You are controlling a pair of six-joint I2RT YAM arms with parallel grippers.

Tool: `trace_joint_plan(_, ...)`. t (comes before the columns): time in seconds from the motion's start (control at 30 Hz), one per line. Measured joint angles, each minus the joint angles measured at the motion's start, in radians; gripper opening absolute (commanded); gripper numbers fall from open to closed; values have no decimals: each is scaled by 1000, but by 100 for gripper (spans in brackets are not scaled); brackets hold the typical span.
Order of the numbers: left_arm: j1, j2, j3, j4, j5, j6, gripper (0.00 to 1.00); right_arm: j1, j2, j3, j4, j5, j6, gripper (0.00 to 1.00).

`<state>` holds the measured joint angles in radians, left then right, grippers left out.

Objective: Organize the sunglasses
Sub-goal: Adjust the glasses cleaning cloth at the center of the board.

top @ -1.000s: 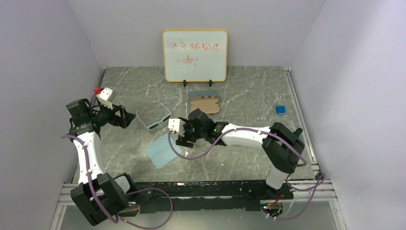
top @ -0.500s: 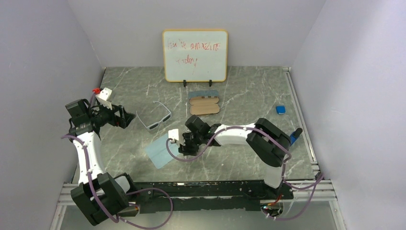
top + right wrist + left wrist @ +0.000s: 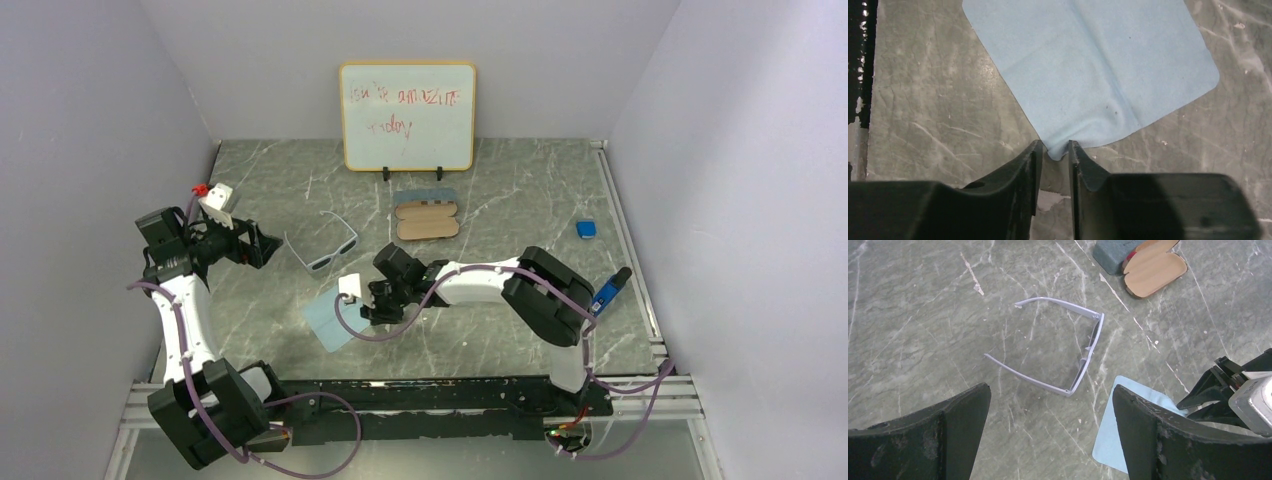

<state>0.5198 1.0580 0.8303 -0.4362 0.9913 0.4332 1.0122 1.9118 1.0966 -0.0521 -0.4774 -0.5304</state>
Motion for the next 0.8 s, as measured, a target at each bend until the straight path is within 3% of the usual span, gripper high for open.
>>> trace_joint_plan(0.23, 5, 0, 0, -2, 10, 1, 96, 4, 13, 15, 6, 23, 10, 1)
trace_joint_plan(0.57, 9, 0, 0, -18, 26, 22, 96, -12, 5, 15, -3, 61, -26, 0)
trace_joint_plan(0.8, 9, 13, 2, -61, 53, 55, 96, -129, -72, -36, -115, 104, -138, 0)
